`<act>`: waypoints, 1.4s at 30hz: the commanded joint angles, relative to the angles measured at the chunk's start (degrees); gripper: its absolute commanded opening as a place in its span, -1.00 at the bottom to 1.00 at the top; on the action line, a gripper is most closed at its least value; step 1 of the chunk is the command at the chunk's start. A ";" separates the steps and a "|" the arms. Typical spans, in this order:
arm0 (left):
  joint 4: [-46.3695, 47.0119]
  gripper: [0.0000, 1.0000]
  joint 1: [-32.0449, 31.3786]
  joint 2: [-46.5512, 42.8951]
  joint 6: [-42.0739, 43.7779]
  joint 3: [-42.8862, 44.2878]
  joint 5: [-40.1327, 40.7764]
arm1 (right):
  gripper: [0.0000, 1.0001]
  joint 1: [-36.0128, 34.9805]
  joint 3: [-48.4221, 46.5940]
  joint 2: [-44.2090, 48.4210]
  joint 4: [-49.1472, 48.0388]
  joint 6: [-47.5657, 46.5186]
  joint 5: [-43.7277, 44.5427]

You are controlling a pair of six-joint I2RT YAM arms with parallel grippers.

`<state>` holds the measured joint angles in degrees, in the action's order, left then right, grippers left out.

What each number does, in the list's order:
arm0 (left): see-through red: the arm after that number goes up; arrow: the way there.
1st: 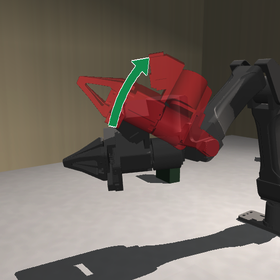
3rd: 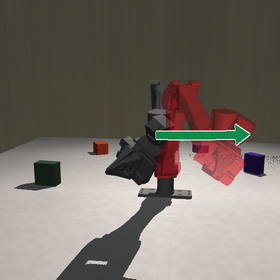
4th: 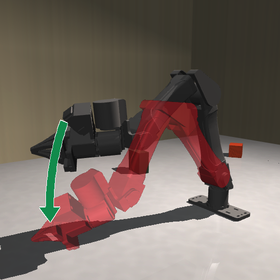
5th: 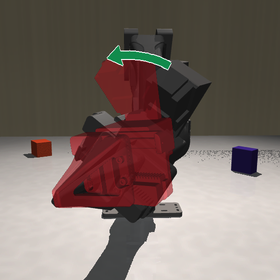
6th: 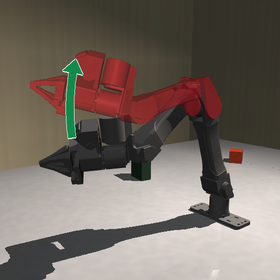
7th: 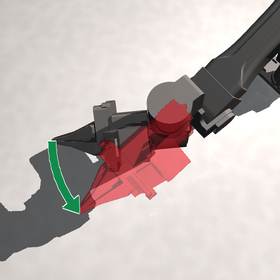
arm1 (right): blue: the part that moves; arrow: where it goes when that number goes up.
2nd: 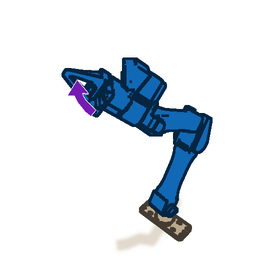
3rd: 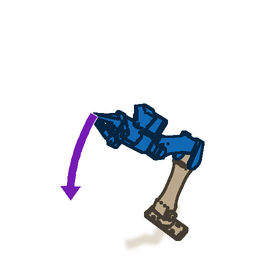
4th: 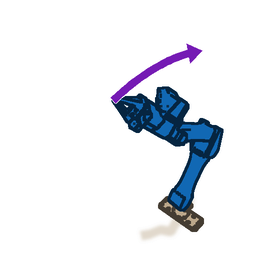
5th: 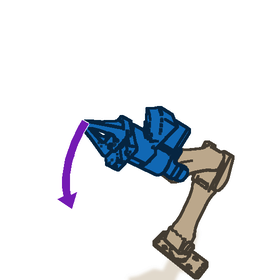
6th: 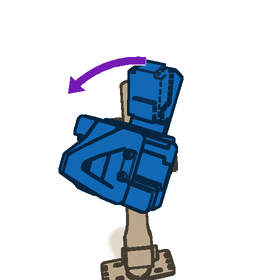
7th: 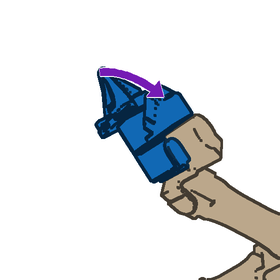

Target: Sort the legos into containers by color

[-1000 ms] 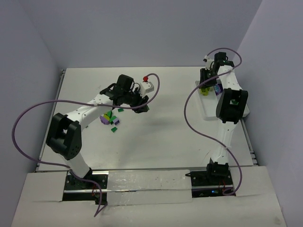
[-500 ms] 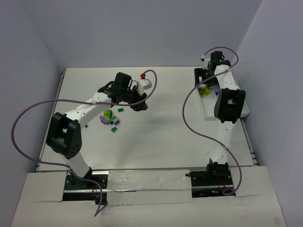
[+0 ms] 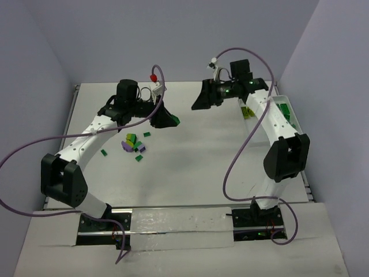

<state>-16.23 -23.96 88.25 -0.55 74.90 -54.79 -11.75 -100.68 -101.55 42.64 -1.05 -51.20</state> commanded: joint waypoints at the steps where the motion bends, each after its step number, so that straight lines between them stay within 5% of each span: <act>1: 3.85 -1.00 -0.21 -2.07 -1.50 -0.97 -1.97 | 0.79 -1.13 11.67 0.49 -16.60 18.13 -17.49; 4: 4.53 -1.00 -0.49 -3.00 0.14 -1.69 -0.89 | 0.84 -2.88 17.60 0.33 -29.64 33.96 -25.13; 10: 6.49 -1.00 -1.18 -3.30 6.19 -3.23 1.58 | 0.91 -4.91 33.72 0.27 -90.33 78.66 -29.39; 12: 7.21 -1.00 -1.64 -3.18 6.72 -3.45 1.79 | 0.92 -5.13 34.46 -1.93 -98.76 89.73 -29.32; 30: 3.69 -1.00 -4.84 -2.05 11.77 -0.84 5.85 | 0.76 -9.50 33.74 -4.45 -95.32 88.18 -30.36; 42: 0.37 -1.00 -7.19 -1.33 16.62 0.26 11.77 | -0.16 -9.87 31.30 -2.87 -72.90 71.69 -28.84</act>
<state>-14.63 -30.01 86.81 13.37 72.53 -45.51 -20.60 -66.28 -106.10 -38.49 78.31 -80.15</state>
